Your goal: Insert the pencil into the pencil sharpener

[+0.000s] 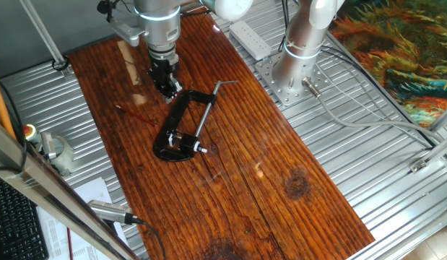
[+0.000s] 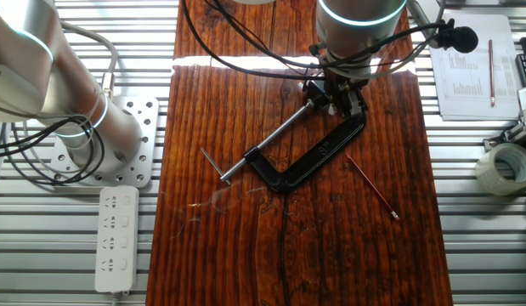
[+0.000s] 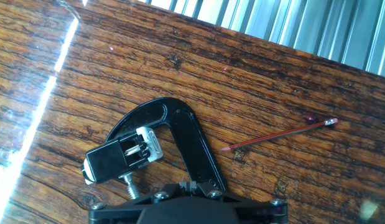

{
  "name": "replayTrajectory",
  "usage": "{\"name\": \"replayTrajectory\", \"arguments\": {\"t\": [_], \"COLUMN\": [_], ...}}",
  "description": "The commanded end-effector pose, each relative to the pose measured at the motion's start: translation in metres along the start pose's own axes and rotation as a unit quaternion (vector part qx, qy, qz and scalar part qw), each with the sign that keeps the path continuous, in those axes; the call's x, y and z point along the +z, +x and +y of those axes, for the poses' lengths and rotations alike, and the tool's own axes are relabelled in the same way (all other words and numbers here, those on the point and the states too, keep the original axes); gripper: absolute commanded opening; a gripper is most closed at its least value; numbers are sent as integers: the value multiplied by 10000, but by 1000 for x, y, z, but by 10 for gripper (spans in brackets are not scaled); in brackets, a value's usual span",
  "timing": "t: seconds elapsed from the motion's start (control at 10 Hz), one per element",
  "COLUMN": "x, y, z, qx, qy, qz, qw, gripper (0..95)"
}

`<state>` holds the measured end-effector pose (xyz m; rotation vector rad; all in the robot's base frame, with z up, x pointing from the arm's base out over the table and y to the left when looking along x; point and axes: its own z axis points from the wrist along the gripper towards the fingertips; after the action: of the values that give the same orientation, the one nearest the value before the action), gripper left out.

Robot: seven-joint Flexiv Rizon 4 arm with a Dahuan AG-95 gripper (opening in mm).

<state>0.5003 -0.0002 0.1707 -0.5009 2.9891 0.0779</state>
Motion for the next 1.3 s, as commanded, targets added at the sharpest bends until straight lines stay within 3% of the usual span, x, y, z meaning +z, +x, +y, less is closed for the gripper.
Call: {"name": "replayTrajectory", "arguments": {"t": [0.1,1.3], "x": [0,0], "y": [0,0], "z": [0,0], "qx": [-60,-137], "qy": [-15,-11], "qz": [18,34], "qw": [10000,9999], "gripper": [0,0]}}
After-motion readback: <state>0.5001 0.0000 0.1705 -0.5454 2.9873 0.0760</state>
